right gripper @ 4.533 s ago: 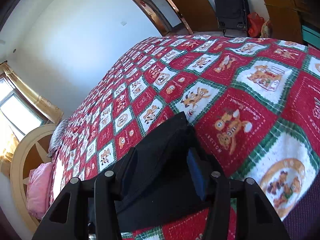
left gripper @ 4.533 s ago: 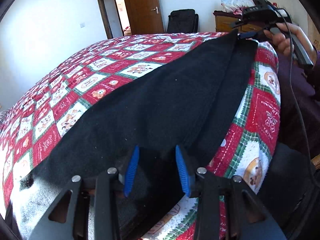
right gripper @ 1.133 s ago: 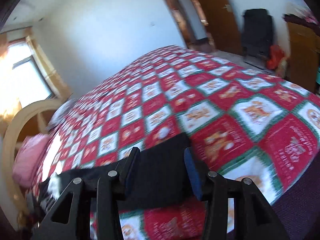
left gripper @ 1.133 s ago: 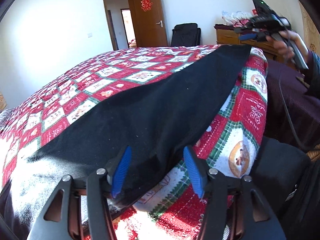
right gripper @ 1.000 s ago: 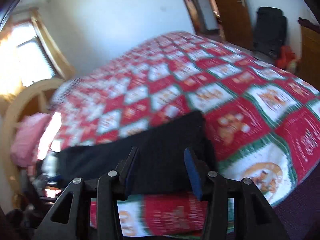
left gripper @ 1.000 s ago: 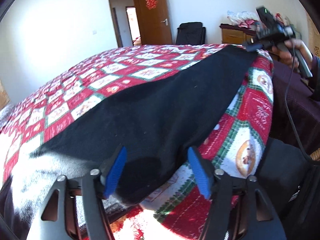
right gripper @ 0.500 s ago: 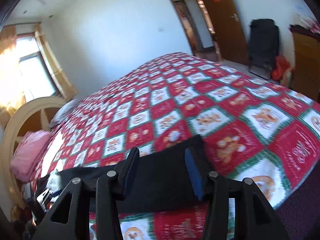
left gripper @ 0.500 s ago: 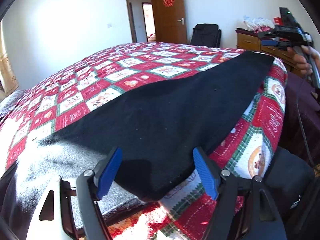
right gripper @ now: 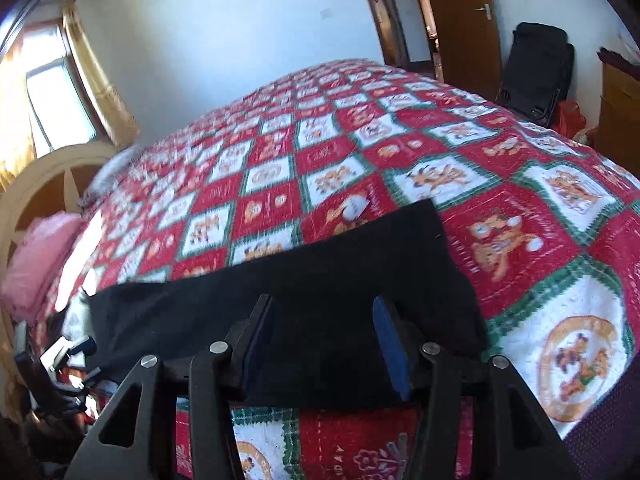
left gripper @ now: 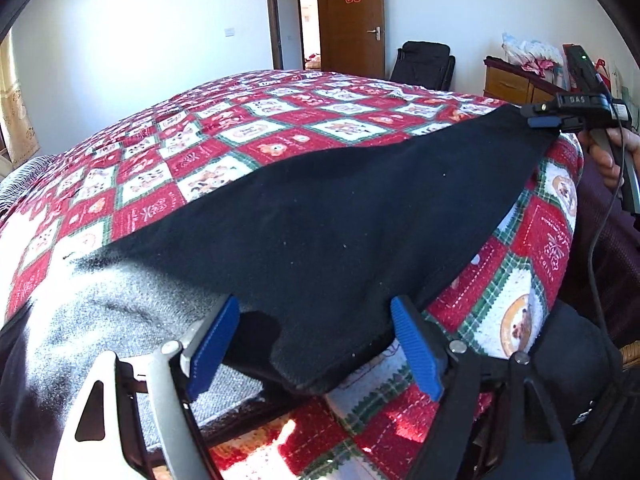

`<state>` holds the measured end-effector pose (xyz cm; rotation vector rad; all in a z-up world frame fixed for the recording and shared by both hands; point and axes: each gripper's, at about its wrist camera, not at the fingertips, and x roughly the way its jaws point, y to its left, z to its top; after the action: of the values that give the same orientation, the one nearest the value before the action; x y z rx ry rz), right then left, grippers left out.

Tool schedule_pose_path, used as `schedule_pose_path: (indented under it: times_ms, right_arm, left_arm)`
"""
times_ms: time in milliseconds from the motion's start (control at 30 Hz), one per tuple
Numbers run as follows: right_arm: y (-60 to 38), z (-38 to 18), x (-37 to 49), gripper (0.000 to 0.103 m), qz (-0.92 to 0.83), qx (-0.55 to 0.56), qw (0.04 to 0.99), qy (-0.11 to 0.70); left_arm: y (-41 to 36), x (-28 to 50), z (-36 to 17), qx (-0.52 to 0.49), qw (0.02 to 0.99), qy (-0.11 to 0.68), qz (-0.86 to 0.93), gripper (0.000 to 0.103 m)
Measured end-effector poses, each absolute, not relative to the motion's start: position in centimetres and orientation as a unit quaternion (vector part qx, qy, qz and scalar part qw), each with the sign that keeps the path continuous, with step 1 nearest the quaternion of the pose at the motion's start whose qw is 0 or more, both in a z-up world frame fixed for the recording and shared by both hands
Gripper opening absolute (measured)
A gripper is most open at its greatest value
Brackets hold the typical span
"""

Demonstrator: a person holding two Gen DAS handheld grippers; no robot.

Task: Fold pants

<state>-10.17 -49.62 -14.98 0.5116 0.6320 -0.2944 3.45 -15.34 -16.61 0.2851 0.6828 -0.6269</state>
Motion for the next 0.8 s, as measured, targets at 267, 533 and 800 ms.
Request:
schedule_pose_path:
  times_ms: [267, 533, 800]
  right_arm:
    - [-53.0, -15.0, -13.3, 0.053, -0.189, 0.299, 0.891, 0.284]
    - [-52.6, -15.7, -12.8, 0.052, -0.192, 0.268, 0.891, 0.312]
    - [-53.0, -15.7, -12.2, 0.052, -0.189, 0.255, 0.892, 0.323]
  left_arm:
    - [-13.5, 3.8, -15.0, 0.121, 0.905, 0.303, -0.272, 0.091]
    - [-10.8, 6.3, -16.9, 0.118, 0.913, 0.328, -0.211, 0.094]
    - [-9.7, 6.9, -17.6, 0.091, 0.917, 0.329, -0.208, 0.095]
